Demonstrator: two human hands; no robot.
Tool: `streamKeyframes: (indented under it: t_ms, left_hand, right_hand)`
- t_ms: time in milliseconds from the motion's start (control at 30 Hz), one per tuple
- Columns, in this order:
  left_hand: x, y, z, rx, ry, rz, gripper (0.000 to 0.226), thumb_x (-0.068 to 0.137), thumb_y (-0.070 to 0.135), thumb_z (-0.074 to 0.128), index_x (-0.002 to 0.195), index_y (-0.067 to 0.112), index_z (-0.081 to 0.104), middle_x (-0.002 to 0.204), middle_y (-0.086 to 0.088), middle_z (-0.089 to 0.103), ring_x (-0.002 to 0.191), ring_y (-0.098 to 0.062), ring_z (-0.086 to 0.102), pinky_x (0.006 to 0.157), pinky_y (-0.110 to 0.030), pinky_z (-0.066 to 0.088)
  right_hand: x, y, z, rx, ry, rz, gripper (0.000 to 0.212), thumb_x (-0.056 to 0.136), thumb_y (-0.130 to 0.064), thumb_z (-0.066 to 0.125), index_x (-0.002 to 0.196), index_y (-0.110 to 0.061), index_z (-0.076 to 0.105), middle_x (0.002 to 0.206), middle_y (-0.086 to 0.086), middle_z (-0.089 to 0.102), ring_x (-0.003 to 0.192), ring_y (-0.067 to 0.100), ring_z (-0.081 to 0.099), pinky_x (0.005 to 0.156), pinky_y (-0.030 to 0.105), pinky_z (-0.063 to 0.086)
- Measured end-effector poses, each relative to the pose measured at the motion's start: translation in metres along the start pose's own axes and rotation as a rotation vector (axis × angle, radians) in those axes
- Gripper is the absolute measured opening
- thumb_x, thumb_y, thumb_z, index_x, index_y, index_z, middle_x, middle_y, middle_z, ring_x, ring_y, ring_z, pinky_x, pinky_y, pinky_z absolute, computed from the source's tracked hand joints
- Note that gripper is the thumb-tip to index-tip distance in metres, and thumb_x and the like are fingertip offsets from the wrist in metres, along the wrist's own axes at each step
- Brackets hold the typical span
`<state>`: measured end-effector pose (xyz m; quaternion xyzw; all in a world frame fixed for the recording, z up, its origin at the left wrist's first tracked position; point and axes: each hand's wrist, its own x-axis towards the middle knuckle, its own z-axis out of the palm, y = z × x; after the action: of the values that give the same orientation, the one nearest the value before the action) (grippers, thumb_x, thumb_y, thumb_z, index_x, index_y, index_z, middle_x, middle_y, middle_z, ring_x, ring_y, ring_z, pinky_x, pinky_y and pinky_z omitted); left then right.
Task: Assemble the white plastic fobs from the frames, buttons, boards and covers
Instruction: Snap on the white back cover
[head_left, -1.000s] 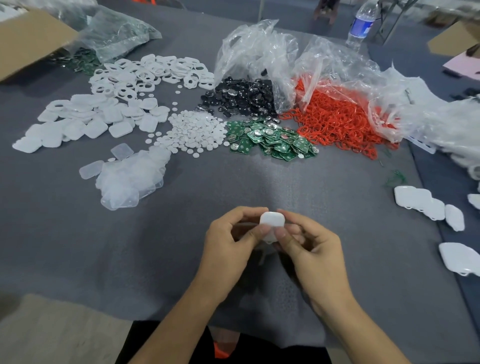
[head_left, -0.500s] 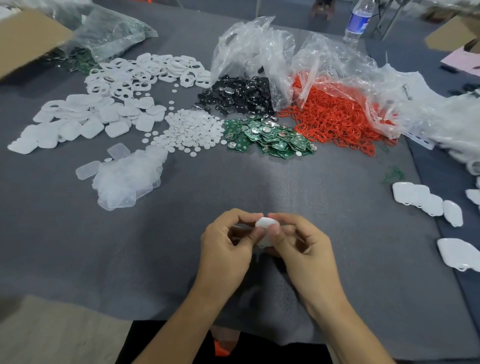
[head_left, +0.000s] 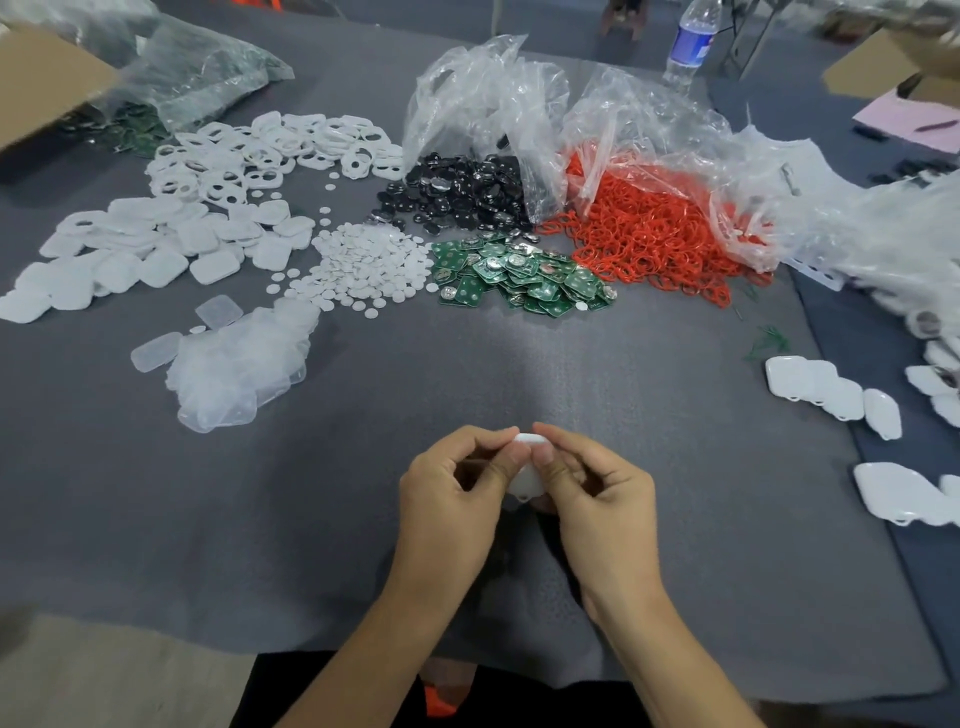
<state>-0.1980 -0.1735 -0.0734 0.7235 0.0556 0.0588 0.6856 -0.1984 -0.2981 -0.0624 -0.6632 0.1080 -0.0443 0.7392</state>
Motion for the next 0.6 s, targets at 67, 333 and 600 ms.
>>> streamKeyframes:
  t_ms: [67, 333, 600]
  left_hand:
    - [0.002, -0.002, 0.0, -0.019, -0.063, -0.028, 0.018, 0.091, 0.023, 0.078, 0.107, 0.031, 0.079, 0.104, 0.012, 0.078, 0.098, -0.01, 0.075, 0.089, -0.041, 0.06]
    - [0.007, 0.009, 0.041, 0.143, -0.178, 0.015, 0.027, 0.091, 0.019, 0.078, 0.113, 0.034, 0.077, 0.099, 0.027, 0.075, 0.092, 0.008, 0.07, 0.08, -0.007, 0.051]
    - [0.007, 0.025, 0.154, 0.328, -0.568, 0.154, 0.03, 0.092, 0.011, 0.071, 0.121, 0.019, 0.071, 0.109, 0.005, 0.073, 0.099, -0.009, 0.068, 0.094, -0.031, 0.053]
  right_hand:
    - [0.0, -0.002, -0.003, 0.0, 0.018, 0.015, 0.022, 0.092, -0.01, 0.069, 0.107, -0.024, 0.077, 0.083, 0.03, 0.066, 0.075, 0.024, 0.063, 0.08, 0.042, 0.056]
    - [-0.004, -0.013, -0.045, -0.091, 0.165, -0.087, 0.024, 0.086, -0.002, 0.075, 0.104, -0.018, 0.071, 0.094, 0.002, 0.077, 0.09, 0.019, 0.074, 0.08, 0.029, 0.059]
    - [0.013, -0.015, -0.141, -0.347, 0.591, -0.119, 0.02, 0.09, -0.015, 0.073, 0.105, -0.027, 0.076, 0.101, -0.009, 0.075, 0.093, 0.007, 0.071, 0.088, 0.038, 0.058]
